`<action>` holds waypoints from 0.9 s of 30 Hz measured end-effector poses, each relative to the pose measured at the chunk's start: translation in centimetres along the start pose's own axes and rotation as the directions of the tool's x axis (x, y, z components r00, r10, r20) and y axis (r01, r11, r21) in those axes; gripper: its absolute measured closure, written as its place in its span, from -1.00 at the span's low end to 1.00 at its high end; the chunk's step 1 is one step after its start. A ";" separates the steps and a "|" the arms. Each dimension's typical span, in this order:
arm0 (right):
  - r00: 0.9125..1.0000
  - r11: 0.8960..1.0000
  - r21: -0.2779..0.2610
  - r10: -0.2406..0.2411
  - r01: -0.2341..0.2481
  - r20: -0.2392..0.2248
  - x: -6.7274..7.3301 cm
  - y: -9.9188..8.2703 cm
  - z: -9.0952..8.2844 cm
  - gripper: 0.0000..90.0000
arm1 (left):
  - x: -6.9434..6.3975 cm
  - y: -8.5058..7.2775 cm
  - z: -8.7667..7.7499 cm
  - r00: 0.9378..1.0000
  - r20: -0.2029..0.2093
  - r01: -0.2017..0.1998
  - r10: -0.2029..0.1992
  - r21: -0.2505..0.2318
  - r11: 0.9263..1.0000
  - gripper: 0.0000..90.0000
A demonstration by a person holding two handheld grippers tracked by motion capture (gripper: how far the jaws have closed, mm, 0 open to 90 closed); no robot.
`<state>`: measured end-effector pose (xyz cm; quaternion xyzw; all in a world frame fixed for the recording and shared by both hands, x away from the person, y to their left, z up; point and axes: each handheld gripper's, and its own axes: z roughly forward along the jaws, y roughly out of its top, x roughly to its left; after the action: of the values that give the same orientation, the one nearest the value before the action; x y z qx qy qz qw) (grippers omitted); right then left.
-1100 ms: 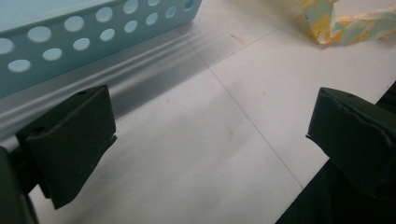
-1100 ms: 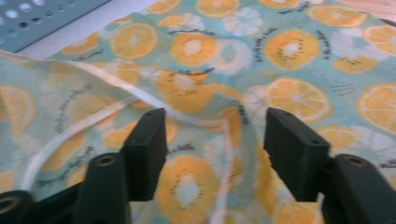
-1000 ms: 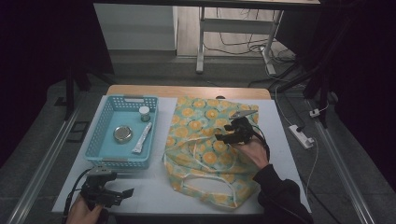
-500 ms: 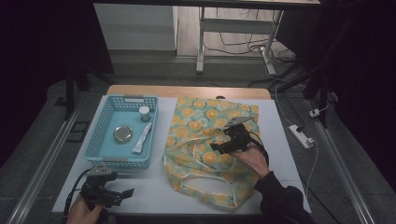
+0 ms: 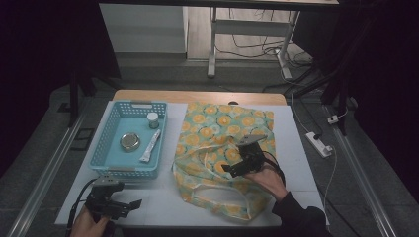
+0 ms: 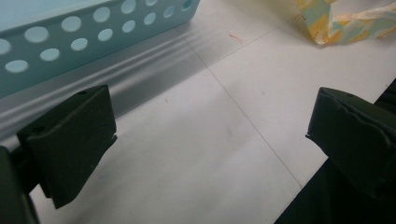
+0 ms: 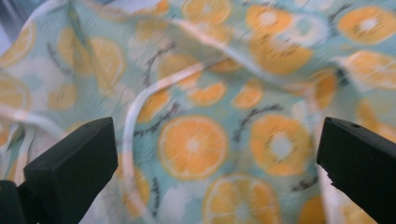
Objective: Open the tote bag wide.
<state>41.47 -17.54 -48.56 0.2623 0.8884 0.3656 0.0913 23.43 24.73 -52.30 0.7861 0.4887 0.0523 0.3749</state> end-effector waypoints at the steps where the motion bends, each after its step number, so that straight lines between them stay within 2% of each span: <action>1: 1.000 1.000 0.012 0.000 0.000 -0.004 0.2 -0.2 0.2 -1.00 | 0.0 0.0 0.0 1.000 0.000 0.000 0.000 0.000 1.000 -0.97; 9: 1.000 0.997 0.074 -0.016 0.018 -0.026 1.0 -1.5 1.9 -1.00 | 0.0 0.0 0.0 1.000 0.002 0.000 0.000 0.000 1.000 -0.97; 15: 0.998 0.991 0.122 -0.054 0.058 -0.036 1.6 -2.4 3.1 -1.00 | 0.0 0.0 0.0 1.000 0.004 0.000 0.000 -0.002 1.000 -0.97; 18: 0.995 0.986 0.140 -0.095 0.096 -0.012 2.0 -2.7 3.5 -1.00 | 0.0 0.0 0.0 1.000 0.004 0.000 0.000 -0.002 1.000 -0.96; 21: 0.995 0.985 0.140 -0.096 0.096 -0.002 1.9 -2.7 3.5 -1.00 | 0.0 0.0 0.0 1.000 0.003 0.000 0.000 -0.001 1.000 -0.96; 27: 0.995 0.986 0.139 -0.095 0.092 0.010 1.6 -2.6 3.0 -0.66 | 0.0 0.0 0.0 1.000 0.003 -0.001 0.001 0.001 1.000 -0.96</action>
<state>40.15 -16.41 -52.45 0.2289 0.9222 0.2961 0.0971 23.42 24.72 -52.30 0.7868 0.4876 0.0511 0.3750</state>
